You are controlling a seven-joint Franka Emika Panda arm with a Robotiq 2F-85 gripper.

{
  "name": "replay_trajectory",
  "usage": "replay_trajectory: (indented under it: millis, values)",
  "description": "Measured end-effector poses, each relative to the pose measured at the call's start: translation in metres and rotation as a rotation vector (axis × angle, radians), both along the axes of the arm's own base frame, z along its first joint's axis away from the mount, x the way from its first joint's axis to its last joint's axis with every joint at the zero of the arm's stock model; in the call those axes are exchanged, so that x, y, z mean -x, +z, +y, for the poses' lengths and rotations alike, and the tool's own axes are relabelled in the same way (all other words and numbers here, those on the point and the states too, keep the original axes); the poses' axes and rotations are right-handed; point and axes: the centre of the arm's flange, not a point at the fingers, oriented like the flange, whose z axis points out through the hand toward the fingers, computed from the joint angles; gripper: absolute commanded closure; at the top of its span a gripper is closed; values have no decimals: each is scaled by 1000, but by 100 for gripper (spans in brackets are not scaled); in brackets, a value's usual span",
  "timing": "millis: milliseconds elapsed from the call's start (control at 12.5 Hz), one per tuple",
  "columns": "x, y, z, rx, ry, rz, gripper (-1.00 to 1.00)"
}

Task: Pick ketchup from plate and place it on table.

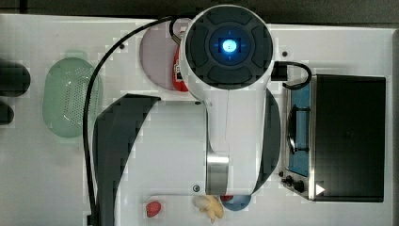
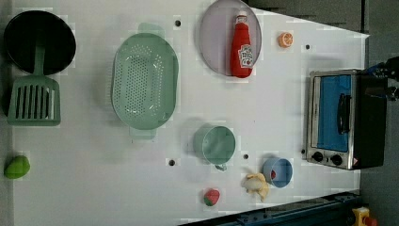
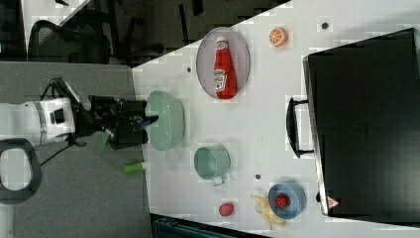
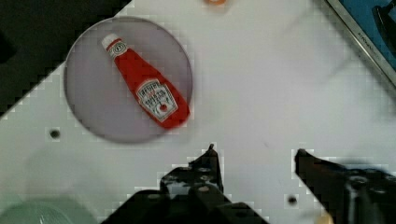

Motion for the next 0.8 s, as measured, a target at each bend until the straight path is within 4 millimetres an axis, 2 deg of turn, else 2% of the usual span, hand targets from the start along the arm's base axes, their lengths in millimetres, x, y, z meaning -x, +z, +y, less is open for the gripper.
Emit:
replay_trajectory:
  millis: [160,240,320,480,560,640,800]
  values:
    - [48,-14,-6,-8,-21,137,-80]
    - [65,-9,-12,-9,-35,156,-100]
    - [72,3,-17,-10,-46,136,-100]
    - [69,27,-18,-8,-51,57,-100]
    - [65,32,-18,-7,-49,32,-100]
    - [58,31,-15,-4,-43,16,-100]
    - [39,11,-9,-5,-29,6,-100]
